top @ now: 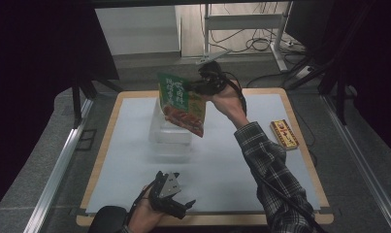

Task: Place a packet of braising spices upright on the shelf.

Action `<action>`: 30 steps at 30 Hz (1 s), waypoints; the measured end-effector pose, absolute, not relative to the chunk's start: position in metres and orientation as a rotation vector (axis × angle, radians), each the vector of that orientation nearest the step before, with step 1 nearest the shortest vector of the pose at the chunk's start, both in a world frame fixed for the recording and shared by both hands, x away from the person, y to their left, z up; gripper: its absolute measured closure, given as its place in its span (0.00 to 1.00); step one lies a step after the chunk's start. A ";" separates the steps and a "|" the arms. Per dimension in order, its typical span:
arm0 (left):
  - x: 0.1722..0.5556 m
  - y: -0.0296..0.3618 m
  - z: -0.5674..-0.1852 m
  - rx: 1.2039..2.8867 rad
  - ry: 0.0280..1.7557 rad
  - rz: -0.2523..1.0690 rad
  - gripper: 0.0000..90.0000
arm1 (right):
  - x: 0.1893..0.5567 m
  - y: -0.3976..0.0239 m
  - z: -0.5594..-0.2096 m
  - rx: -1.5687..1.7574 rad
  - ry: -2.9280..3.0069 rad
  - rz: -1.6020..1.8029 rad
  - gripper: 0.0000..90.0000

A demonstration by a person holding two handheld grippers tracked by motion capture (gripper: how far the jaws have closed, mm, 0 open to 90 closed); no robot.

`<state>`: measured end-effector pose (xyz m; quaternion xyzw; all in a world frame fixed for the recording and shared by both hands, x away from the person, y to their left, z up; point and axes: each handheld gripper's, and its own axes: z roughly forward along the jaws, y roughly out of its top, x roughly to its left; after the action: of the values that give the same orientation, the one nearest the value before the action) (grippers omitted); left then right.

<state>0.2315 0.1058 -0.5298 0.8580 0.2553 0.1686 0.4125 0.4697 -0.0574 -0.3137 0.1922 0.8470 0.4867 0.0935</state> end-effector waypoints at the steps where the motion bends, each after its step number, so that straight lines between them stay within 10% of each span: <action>1: 0.231 0.106 -0.530 2.157 0.642 0.423 0.00 | 0.471 -0.054 -0.314 0.566 2.514 1.447 0.99; 30: 0.231 0.106 -0.530 2.173 0.621 0.423 0.00 | 0.494 -0.012 -0.347 0.586 2.539 1.457 0.99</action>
<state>0.2310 0.1057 -0.5296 0.8626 0.2464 0.1680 0.4087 0.4940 -0.0123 -0.3473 0.1957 0.8479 0.4865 0.0781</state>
